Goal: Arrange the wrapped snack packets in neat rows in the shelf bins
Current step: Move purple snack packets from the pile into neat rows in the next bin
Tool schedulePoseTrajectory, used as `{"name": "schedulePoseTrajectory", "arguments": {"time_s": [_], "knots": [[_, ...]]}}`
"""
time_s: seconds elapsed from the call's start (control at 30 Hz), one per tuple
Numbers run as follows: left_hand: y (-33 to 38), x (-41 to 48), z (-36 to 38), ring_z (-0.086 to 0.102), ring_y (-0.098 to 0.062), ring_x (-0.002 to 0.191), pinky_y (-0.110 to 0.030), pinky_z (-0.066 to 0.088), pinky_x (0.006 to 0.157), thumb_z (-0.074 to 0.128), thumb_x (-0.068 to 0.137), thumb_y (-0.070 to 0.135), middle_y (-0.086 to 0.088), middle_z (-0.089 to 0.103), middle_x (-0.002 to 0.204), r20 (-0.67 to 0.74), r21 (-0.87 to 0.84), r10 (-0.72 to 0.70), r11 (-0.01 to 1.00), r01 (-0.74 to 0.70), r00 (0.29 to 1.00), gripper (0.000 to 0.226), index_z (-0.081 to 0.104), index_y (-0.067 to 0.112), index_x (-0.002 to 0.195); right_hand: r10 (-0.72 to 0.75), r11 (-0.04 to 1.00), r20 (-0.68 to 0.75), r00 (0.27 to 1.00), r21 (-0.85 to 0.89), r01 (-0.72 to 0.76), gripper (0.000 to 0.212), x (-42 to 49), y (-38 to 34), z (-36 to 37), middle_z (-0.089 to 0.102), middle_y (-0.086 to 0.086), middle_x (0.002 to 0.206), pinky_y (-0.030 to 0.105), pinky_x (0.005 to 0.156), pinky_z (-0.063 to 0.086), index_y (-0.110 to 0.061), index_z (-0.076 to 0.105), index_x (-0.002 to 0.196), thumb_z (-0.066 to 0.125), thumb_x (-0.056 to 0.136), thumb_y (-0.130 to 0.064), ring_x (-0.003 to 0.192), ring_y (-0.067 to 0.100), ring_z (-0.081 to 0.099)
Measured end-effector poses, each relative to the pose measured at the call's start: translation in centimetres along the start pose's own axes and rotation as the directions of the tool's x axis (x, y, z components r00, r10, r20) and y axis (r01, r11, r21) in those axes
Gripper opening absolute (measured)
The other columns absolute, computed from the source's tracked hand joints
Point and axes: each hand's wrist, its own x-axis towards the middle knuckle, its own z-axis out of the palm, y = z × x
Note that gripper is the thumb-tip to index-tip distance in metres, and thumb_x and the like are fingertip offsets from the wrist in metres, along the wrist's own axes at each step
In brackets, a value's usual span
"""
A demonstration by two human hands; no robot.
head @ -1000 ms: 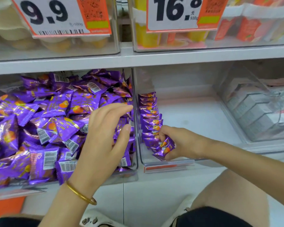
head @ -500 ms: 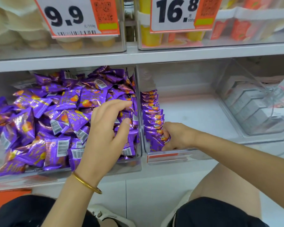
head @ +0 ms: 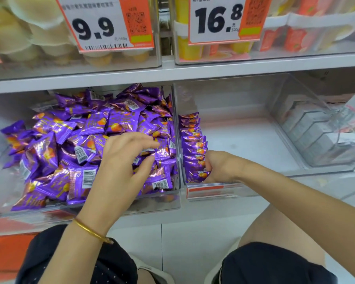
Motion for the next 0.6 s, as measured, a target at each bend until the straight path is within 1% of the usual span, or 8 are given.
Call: {"name": "schedulePoseTrajectory", "arguments": {"time_s": [0.07, 0.1, 0.2, 0.27, 0.37, 0.47, 0.53, 0.6], "knots": [[-0.6, -0.2, -0.2, 0.051, -0.021, 0.100, -0.012, 0.023, 0.094, 0.051, 0.081, 0.035, 0.007, 0.061, 0.103, 0.067, 0.069, 0.028, 0.997, -0.033, 0.997, 0.031, 0.069, 0.020, 0.099, 0.024, 1.000, 0.019, 1.000, 0.002, -0.024, 0.037, 0.1, 0.0, -0.3, 0.046, -0.002, 0.066, 0.021, 0.051, 0.034, -0.018, 0.038, 0.067, 0.073, 0.079, -0.018, 0.063, 0.015, 0.046], [-0.8, -0.3, -0.1, 0.050, -0.023, 0.096, -0.019, 0.027, 0.092, 0.050, 0.079, 0.040, 0.007, 0.061, 0.101, 0.097, 0.111, 0.033, 0.993, -0.044, 0.995, 0.034, 0.070, 0.021, 0.098, 0.041, 0.999, 0.023, 0.999, 0.011, -0.041, 0.039, 0.2, 0.2, -0.4, 0.044, 0.000, 0.063, 0.022, 0.051, 0.033, -0.016, 0.037, 0.064, 0.073, 0.079, -0.017, 0.059, 0.015, 0.044], [-1.1, -0.5, 0.2, 0.039, -0.019, 0.089, -0.038, 0.040, 0.077, 0.057, 0.072, 0.046, 0.002, 0.060, 0.094, 0.177, 0.293, 0.081, 0.947, -0.131, 0.981, 0.036, 0.073, 0.020, 0.092, 0.079, 0.994, 0.015, 0.997, 0.076, -0.080, 0.035, 0.2, 0.5, -0.9, 0.050, 0.011, 0.068, 0.030, 0.060, 0.042, -0.011, 0.040, 0.061, 0.068, 0.083, -0.013, 0.070, 0.025, 0.052], [-1.2, -0.4, 0.6, 0.035, -0.020, 0.085, -0.040, 0.042, 0.067, 0.072, 0.062, 0.040, -0.002, 0.059, 0.088, 0.223, 0.370, 0.102, 0.911, -0.181, 0.969, 0.032, 0.074, 0.017, 0.084, 0.111, 0.978, 0.000, 0.994, 0.176, -0.109, 0.030, -0.1, 0.7, -1.1, 0.055, 0.009, 0.070, 0.028, 0.060, 0.049, -0.011, 0.042, 0.066, 0.065, 0.085, -0.007, 0.074, 0.025, 0.059], [-1.2, -0.2, 1.1, 0.037, -0.021, 0.082, -0.034, 0.034, 0.062, 0.087, 0.051, 0.031, -0.002, 0.057, 0.082, 0.265, 0.408, 0.101, 0.890, -0.206, 0.959, 0.033, 0.072, 0.016, 0.076, 0.150, 0.950, -0.019, 0.989, 0.280, -0.138, 0.027, -0.4, 1.3, -1.2, 0.052, 0.005, 0.075, 0.028, 0.061, 0.050, -0.012, 0.040, 0.074, 0.062, 0.087, -0.003, 0.073, 0.025, 0.063], [-0.9, -0.2, 1.0, 0.048, -0.025, 0.081, -0.035, 0.033, 0.066, 0.090, 0.052, 0.025, 0.005, 0.058, 0.084, 0.283, 0.345, 0.082, 0.921, -0.181, 0.956, 0.036, 0.065, 0.020, 0.077, 0.181, 0.930, -0.074, 0.981, 0.337, -0.147, 0.023, -0.6, 2.0, -1.3, 0.053, 0.009, 0.079, 0.038, 0.071, 0.054, -0.013, 0.040, 0.078, 0.057, 0.090, -0.001, 0.080, 0.033, 0.067], [-0.7, -0.3, 0.5, 0.043, -0.016, 0.087, -0.033, 0.030, 0.073, 0.083, 0.065, 0.027, 0.019, 0.052, 0.082, 0.272, 0.212, 0.049, 0.971, -0.109, 0.961, 0.030, 0.059, 0.028, 0.083, 0.176, 0.934, -0.188, 0.966, 0.343, -0.103, 0.021, -1.0, 2.4, -1.6, 0.056, 0.012, 0.083, 0.042, 0.071, 0.055, -0.013, 0.042, 0.077, 0.055, 0.090, -0.003, 0.081, 0.033, 0.067], [-0.2, -0.2, -0.3, 0.039, -0.004, 0.086, -0.026, 0.032, 0.077, 0.068, 0.073, 0.040, 0.022, 0.053, 0.082, 0.240, 0.048, 0.010, 0.999, -0.022, 0.971, 0.022, 0.054, 0.036, 0.089, 0.116, 0.949, -0.349, 0.930, 0.314, -0.001, 0.018, -1.5, 2.1, -2.1, 0.062, 0.011, 0.081, 0.041, 0.069, 0.055, -0.013, 0.047, 0.076, 0.058, 0.089, -0.010, 0.080, 0.029, 0.067]]}}
